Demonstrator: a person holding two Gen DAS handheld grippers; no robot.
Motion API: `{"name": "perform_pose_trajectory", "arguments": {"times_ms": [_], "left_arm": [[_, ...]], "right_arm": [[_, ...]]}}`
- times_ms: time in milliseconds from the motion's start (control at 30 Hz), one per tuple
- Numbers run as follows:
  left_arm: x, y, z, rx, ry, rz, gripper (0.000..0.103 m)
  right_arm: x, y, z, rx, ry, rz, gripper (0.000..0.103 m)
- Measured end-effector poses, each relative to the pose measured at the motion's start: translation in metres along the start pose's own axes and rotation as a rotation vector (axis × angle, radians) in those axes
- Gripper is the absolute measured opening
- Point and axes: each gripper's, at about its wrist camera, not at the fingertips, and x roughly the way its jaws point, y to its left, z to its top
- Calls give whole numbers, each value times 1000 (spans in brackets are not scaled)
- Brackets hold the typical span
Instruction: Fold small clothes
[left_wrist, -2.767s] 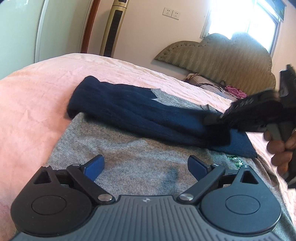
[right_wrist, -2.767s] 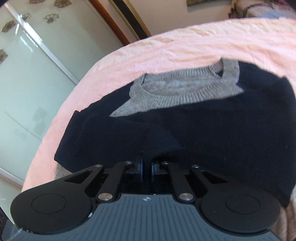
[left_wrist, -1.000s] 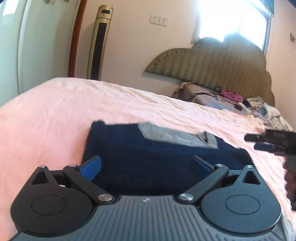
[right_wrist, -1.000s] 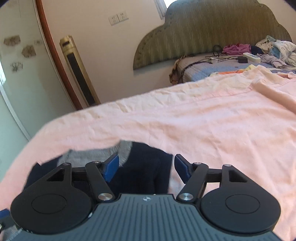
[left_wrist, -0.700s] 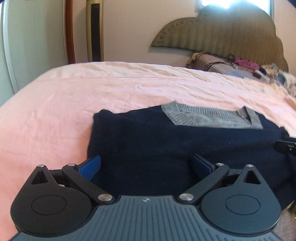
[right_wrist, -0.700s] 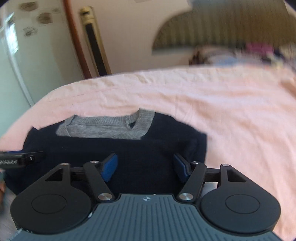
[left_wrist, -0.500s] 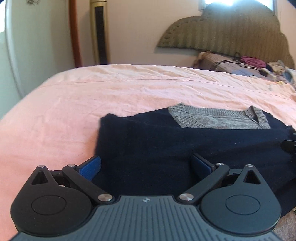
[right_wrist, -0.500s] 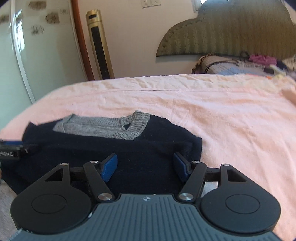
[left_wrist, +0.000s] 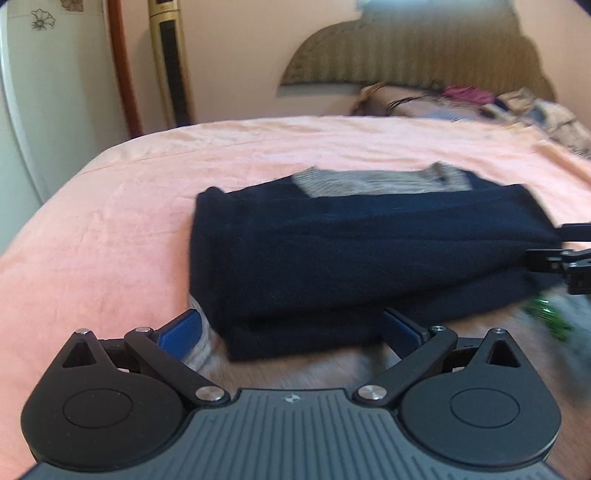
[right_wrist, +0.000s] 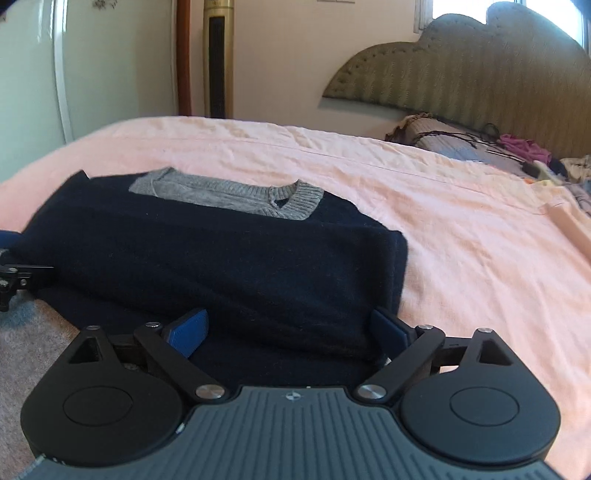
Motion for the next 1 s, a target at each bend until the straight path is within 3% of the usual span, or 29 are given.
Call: {"name": "perform_pose_trajectory", "arguments": {"times_ms": [100,167,200,267,300,367,433,533,600,633,667,767,800,867,933,1000], "left_arm": [[-11,6,-23,-12,59,-45,103],[-17,10,-42,15,12,-38,103],[-19,16,-45,2,3,-52,103],[-17,22,-42,-13,10,-14,103],[-18,24,-41,-25,16,-5,103],[-27,23,-40,-38,42,13,103],[-43,22,-49,-44,37,-31,103],[-51,17,-72,2,-12,-17,103],[-52,22,-69,-30,6,-6,103],[-54,24,-69,-30,11,5,103],[-58,25,-70,-16,13,6,103],[-74,26,-78,8,22,7,103],[-79,26,-79,-3,21,-10,103],[-85,22,-82,-16,18,-62,103],[-81,13,-90,33,46,-56,103],[-83,20,-100,36,5,-77,103]], "right_arm": [[-27,7,-14,2,-28,77,93],[-27,11,-34,-15,17,73,94],[-29,10,-49,-35,-3,72,100],[-32,-4,-51,34,-13,89,100],[-29,-12,-49,62,11,44,101],[-30,-23,-47,104,26,20,98],[-46,-18,-45,119,32,2,84],[-77,4,-59,61,-34,77,91],[-78,18,-77,1,12,120,94],[-76,22,-89,-29,26,116,100],[-77,21,-93,-38,1,109,100],[-78,7,-84,13,36,18,98],[-82,4,-84,34,35,23,93],[-94,12,-85,57,24,64,93],[-98,23,-91,48,30,135,99],[-94,34,-104,-34,30,116,103]]}}
